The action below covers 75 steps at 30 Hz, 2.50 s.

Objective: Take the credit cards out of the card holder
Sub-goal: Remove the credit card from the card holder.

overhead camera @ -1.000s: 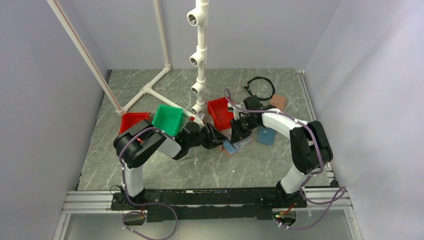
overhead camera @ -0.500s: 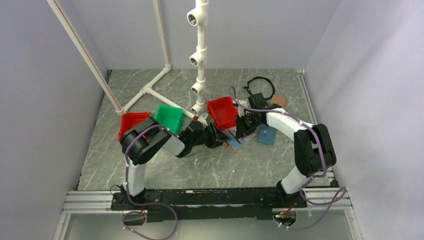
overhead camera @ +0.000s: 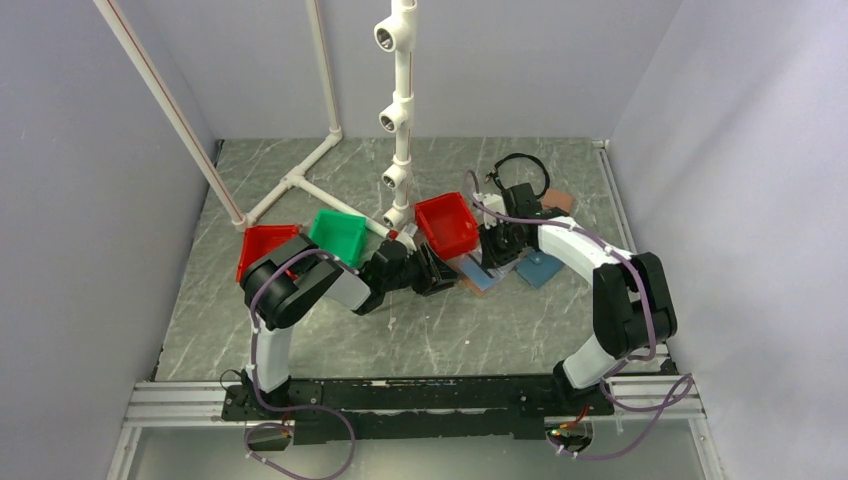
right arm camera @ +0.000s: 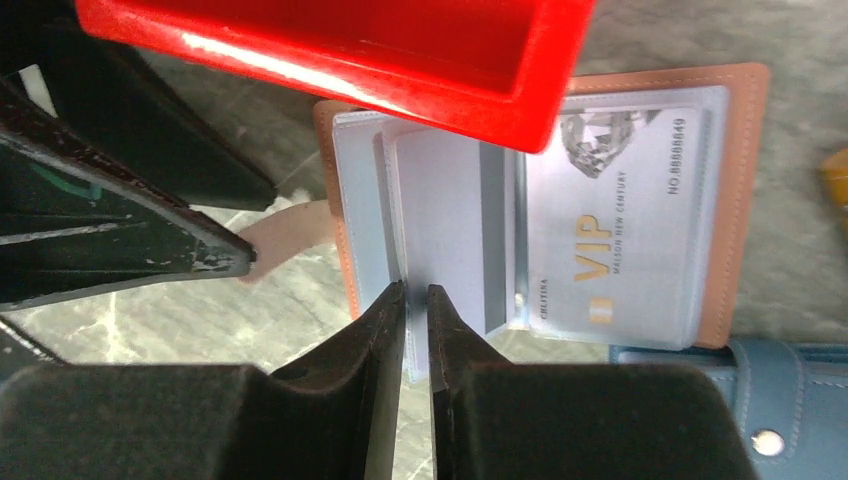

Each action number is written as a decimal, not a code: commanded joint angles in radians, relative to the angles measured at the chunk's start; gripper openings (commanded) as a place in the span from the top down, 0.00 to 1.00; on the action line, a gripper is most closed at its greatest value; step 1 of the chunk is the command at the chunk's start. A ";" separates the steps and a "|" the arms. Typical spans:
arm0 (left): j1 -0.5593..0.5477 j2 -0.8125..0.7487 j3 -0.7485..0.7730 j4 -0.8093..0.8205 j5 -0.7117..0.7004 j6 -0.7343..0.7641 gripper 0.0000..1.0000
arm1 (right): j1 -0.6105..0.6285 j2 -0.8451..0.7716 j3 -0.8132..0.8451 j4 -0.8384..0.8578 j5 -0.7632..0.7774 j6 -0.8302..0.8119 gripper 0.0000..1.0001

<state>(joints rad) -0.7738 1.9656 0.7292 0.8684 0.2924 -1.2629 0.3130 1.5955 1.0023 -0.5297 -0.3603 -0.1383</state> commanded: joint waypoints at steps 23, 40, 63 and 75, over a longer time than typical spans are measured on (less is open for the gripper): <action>0.003 -0.038 -0.022 0.120 0.023 0.064 0.49 | -0.171 0.107 0.041 -0.090 -0.267 -0.090 1.00; -0.024 -0.439 -0.247 -0.048 -0.131 0.155 0.24 | -0.098 0.123 -0.031 -0.093 -0.523 -0.012 1.00; -0.054 -0.536 -0.269 -0.098 -0.216 0.157 0.01 | -0.094 0.081 -0.033 -0.062 -0.487 0.012 0.95; -0.081 -0.380 -0.180 -0.148 -0.161 0.070 0.22 | -0.098 0.051 -0.151 0.136 -0.480 0.239 1.00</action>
<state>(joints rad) -0.8375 1.5784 0.5007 0.7734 0.1444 -1.1725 0.2176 1.6882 0.8654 -0.4854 -0.8688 0.0216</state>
